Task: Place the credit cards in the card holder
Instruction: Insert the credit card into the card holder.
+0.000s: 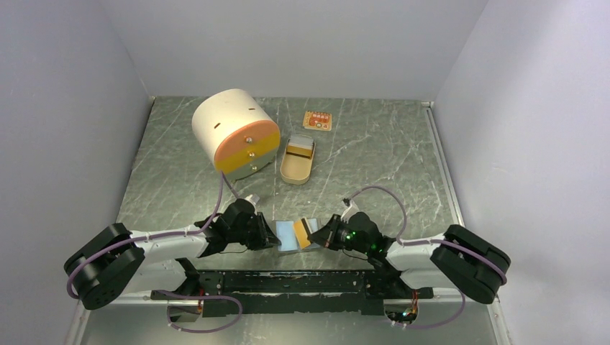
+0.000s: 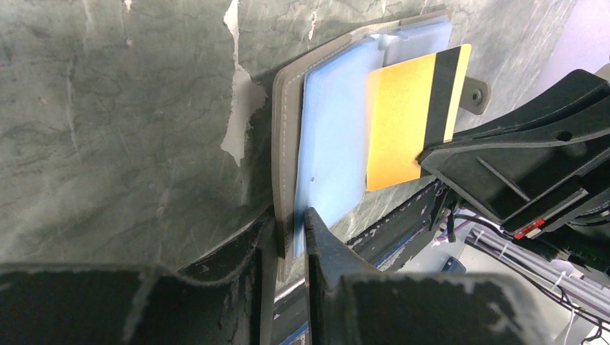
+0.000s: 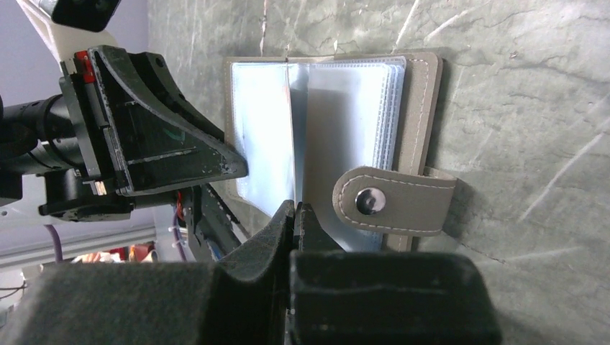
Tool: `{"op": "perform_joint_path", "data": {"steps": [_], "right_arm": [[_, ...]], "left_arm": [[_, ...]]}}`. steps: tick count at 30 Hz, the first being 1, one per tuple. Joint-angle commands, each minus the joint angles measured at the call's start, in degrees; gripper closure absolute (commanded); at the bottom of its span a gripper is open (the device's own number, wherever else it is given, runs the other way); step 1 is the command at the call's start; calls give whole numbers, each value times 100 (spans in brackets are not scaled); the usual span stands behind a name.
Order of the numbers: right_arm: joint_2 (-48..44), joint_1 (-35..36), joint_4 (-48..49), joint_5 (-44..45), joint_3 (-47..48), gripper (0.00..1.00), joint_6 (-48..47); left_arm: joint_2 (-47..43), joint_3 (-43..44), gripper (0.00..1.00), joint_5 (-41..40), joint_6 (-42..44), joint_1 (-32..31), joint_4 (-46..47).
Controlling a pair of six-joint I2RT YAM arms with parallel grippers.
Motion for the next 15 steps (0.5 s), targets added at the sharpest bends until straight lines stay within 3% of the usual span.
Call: {"op": "perform_joint_path", "data": {"steps": [1,10,15], "right_arm": [[386,51,646,-268,-31,100,62],[1020,52,1045,-324,71,89,184],[1277,57,1387,-268,66,99,307]], "left_arm": [[43,-45,76,-20,63,35,37],[58,-39,77,-7,81,29,52],[74,-37,77,-5,90,29,54]]}}
